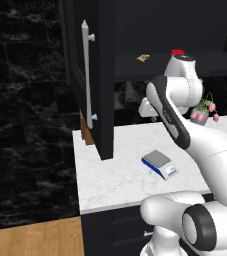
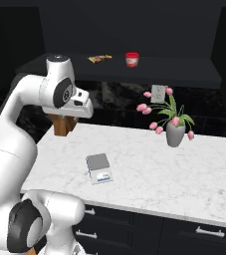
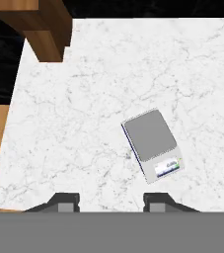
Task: Pick the jam and place it on the digital scale for weighing, and close the cabinet.
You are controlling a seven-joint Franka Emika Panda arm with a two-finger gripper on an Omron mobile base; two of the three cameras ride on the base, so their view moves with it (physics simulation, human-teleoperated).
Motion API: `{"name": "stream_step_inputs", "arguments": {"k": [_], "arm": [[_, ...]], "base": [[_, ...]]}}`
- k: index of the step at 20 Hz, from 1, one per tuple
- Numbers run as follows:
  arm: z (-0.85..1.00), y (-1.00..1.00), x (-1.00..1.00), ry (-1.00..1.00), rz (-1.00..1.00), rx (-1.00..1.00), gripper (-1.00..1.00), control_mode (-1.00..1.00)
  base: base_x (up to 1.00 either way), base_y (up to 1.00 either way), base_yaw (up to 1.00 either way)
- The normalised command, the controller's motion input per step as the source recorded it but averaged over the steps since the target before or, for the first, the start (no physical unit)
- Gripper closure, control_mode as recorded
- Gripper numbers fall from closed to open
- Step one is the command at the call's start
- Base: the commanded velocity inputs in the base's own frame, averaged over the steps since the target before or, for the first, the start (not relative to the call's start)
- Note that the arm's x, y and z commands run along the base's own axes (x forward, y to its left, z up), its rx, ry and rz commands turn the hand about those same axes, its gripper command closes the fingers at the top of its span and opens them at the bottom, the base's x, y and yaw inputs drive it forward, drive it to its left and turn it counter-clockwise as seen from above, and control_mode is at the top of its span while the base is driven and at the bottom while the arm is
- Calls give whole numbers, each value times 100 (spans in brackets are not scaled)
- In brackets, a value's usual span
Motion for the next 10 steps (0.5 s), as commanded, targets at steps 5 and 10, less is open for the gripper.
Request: {"name": "stream_step_inputs", "arguments": {"k": [5, 10], "arm": [[0, 0, -28, -4, 0, 0, -100, -100], [6, 0, -51, -21, 0, 0, -100, -100]], "base": [[0, 0, 0], [0, 0, 0]]}}
